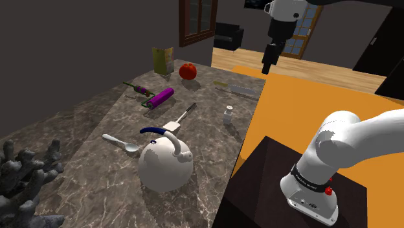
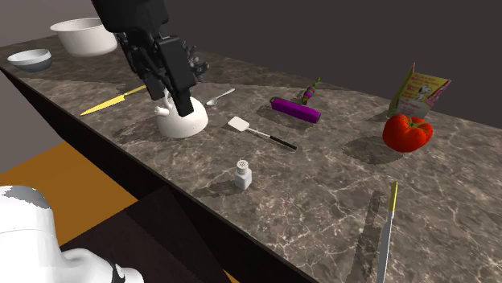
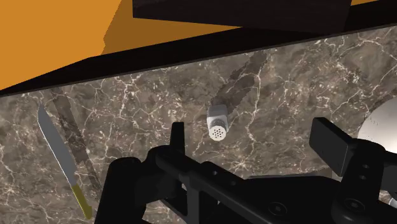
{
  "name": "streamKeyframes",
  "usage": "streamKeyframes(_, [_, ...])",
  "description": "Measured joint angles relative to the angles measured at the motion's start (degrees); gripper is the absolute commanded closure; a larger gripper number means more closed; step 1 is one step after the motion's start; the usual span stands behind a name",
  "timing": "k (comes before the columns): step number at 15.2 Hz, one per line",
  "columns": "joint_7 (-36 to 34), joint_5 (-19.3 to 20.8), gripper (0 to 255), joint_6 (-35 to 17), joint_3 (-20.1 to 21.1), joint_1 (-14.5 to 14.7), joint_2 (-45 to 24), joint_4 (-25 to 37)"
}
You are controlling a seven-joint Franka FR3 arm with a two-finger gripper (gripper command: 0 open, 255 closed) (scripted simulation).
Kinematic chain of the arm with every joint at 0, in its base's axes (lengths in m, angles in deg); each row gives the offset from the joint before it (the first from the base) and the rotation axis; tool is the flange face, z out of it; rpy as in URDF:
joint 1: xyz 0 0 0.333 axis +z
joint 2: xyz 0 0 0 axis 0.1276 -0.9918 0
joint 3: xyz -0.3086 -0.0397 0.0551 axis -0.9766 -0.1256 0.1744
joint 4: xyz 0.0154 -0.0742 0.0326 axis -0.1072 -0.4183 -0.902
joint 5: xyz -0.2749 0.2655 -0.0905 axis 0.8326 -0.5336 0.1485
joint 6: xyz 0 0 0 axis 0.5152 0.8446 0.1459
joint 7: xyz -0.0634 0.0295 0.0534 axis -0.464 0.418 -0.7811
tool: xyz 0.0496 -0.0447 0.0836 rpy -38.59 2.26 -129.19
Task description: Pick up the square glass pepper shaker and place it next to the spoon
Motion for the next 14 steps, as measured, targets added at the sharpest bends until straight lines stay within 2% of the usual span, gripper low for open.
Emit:
streamKeyframes(2, [-0.24,-0.17,0,-0.64,0.12,0.02,-0.73,-0.20])
streamKeyframes(6, [-0.44,-0.38,0,-5.58,-0.48,-0.24,-5.34,-2.53])
streamKeyframes(14, [-1.15,-1.04,0,-17.14,-1.25,-0.73,-19.44,-4.44])
